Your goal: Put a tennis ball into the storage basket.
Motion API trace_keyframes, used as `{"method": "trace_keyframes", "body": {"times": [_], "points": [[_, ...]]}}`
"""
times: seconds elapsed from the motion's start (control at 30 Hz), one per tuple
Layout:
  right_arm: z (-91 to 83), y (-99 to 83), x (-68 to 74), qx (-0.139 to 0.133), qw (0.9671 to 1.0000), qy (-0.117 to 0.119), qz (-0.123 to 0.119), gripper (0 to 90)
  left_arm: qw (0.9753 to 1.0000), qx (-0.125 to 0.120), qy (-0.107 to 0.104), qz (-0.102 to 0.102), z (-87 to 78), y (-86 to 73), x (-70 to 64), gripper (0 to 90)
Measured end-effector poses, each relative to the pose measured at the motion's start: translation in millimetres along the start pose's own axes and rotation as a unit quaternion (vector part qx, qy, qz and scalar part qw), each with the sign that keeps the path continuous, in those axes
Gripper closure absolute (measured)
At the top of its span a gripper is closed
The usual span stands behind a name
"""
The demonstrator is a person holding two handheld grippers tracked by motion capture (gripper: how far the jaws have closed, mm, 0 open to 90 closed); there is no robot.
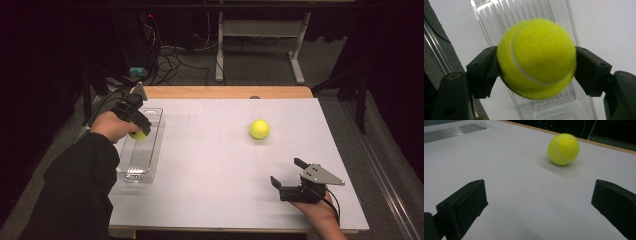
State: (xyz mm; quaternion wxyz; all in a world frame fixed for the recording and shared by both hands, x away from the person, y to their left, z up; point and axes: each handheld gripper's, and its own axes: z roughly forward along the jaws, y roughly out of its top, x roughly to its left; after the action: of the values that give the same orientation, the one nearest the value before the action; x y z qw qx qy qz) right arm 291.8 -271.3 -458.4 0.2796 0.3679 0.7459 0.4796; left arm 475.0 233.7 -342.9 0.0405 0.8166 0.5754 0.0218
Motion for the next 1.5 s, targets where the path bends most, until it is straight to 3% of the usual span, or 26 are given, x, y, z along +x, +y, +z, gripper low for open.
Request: {"method": "trace_keyframes", "body": {"times": [0.3, 0.53, 0.57, 0.63, 0.67, 0.9, 1.0, 1.2, 1.5], "points": [[2.1, -0.5, 1.8, 0.004, 1.0000, 0.004, -0.003, 0.3, 0.9999, 0.001, -0.015, 0.005, 13.7, 4.9, -1.9, 26.2], [2.3, -0.6, 2.2, 0.005, 1.0000, 0.003, -0.004, 0.3, 1.0000, -0.002, -0.008, 0.005, 12.6, 6.1, -4.2, 26.0], [2.4, -0.8, 2.1, 0.004, 1.0000, 0.004, -0.004, 0.3, 0.9999, -0.007, -0.009, 0.004, 10.6, 5.6, -3.8, 24.0], [2.2, -0.7, 2.1, 0.004, 1.0000, 0.003, -0.004, 0.3, 0.9999, -0.014, -0.008, 0.004, 5.3, 4.8, -3.9, 4.5], [2.2, -0.6, 2.1, 0.003, 1.0000, 0.004, -0.003, 0.3, 0.9998, -0.019, -0.008, 0.006, 2.8, 3.8, -4.3, 0.7], [2.6, -0.3, 2.5, 0.005, 1.0000, 0.004, -0.006, 0.3, 0.9994, -0.024, -0.015, 0.020, -10.6, -2.5, -10.5, 0.5], [3.0, -0.1, 2.5, 0.004, 1.0000, 0.003, -0.007, 0.3, 0.9988, -0.024, -0.024, 0.034, -11.5, -4.8, -16.5, 0.6], [3.3, -0.3, 2.8, 0.005, 1.0000, 0.002, -0.007, 0.3, 0.9982, -0.019, -0.018, 0.054, -9.0, -5.3, -32.6, 0.9], [4.5, -1.3, 4.7, 0.011, 0.9999, 0.002, -0.008, 0.3, 0.9944, -0.017, -0.024, 0.102, 6.4, -6.0, -67.8, 0.7]]}}
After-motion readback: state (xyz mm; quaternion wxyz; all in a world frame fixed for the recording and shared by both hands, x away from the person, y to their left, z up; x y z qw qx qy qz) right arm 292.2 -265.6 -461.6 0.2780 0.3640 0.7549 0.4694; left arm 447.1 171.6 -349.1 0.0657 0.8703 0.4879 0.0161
